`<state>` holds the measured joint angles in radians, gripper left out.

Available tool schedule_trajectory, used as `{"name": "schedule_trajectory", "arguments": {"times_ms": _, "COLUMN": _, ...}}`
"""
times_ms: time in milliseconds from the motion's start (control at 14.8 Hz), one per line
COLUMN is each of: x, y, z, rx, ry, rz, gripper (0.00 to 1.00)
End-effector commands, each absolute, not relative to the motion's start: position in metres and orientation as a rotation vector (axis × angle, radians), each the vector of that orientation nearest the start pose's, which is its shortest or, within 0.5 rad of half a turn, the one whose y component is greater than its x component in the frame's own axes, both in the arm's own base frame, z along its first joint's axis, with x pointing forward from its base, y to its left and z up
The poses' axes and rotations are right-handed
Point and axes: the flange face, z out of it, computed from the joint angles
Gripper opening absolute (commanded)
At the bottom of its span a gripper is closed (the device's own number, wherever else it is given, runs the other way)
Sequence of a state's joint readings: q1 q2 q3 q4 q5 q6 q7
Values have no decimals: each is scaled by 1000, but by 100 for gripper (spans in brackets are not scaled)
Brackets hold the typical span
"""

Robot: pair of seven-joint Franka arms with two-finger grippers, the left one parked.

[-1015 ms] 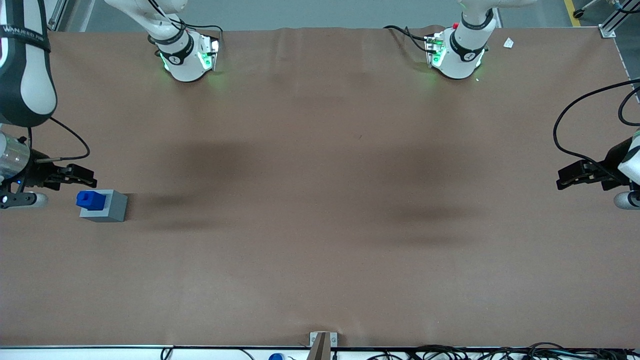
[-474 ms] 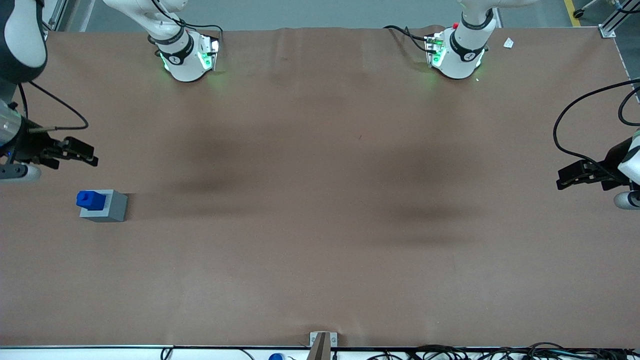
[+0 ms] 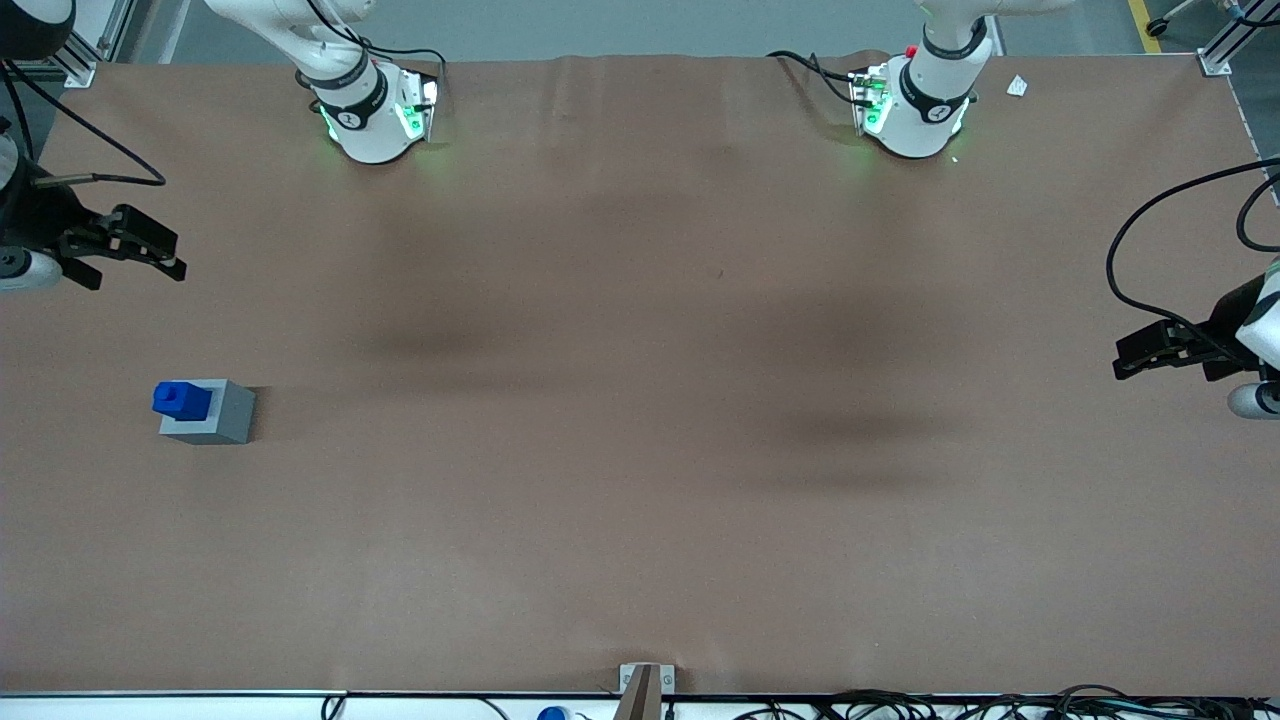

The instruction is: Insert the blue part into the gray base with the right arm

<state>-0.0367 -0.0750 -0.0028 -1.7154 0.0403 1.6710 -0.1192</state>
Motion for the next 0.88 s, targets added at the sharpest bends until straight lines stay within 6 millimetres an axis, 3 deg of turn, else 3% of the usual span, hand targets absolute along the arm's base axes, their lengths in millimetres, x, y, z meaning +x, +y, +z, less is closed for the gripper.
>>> {"name": "schedule_trajectory", "arguments": {"times_ms": 0, "x": 538, "y": -22, "z": 616, "rx": -3152, "ry": -103, "rz": -76, "gripper": 100}}
{"name": "schedule_trajectory", "arguments": {"times_ms": 812, "x": 538, "y": -29, "z": 618, "rx": -3153, "ry": -50, "rz": -79, "gripper": 100}}
